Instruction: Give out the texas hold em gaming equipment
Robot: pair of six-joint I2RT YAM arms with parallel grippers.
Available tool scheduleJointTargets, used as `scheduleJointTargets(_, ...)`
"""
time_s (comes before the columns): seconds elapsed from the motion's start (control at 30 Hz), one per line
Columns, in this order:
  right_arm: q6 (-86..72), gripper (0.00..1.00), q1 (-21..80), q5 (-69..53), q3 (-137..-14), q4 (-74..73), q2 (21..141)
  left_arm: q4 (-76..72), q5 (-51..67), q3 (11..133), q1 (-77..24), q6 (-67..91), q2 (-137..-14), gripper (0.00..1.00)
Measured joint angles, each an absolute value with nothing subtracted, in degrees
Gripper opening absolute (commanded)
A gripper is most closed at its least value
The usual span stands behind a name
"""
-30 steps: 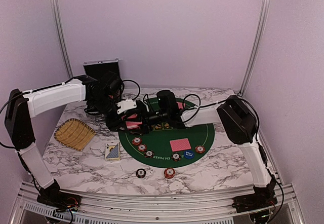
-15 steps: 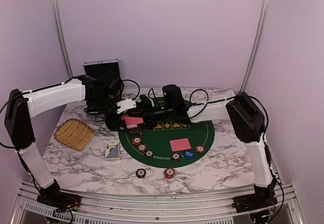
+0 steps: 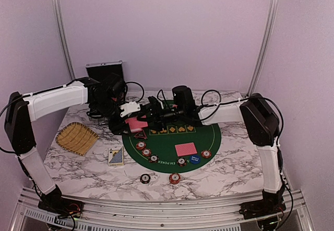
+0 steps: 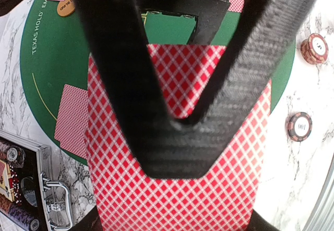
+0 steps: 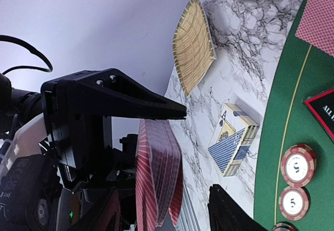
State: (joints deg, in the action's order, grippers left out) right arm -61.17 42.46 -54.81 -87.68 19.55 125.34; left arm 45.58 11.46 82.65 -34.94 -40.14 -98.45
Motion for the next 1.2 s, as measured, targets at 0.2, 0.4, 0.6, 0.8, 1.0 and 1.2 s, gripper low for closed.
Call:
scheduleJointTargets(0.2, -60.8, 0.46, 42.5, -55.0, -86.8, 18.9, 125.3, 45.6, 11.4, 82.6, -34.9, -40.1, -98.5, 0.0)
scheduleJointTargets(0.4, -60.1, 0.32, 42.2, -55.2, -85.6, 18.8, 124.5, 45.6, 11.3, 82.6, -34.9, -40.1, -98.5, 0.0)
scheduleJointTargets(0.6, -60.0, 0.19, 42.1, -55.3, -84.1, 18.9, 123.1, 45.6, 10.9, 82.5, -34.9, -40.2, -98.5, 0.0)
scheduleJointTargets(0.8, -60.0, 0.11, 41.9, -55.4, -83.1, 19.0, 121.5, 45.6, 10.5, 82.4, -34.9, -40.2, -98.5, 0.0)
scheduleJointTargets(1.0, -60.4, 0.06, 41.6, -55.5, -82.6, 19.6, 120.7, 45.6, 10.4, 82.4, -34.9, -40.3, -98.5, 0.0)
scheduleJointTargets(1.2, -61.6, 0.01, 41.5, -56.0, -81.8, 20.9, 120.7, 45.6, 10.4, 82.4, -34.9, -40.3, -98.5, 0.0)
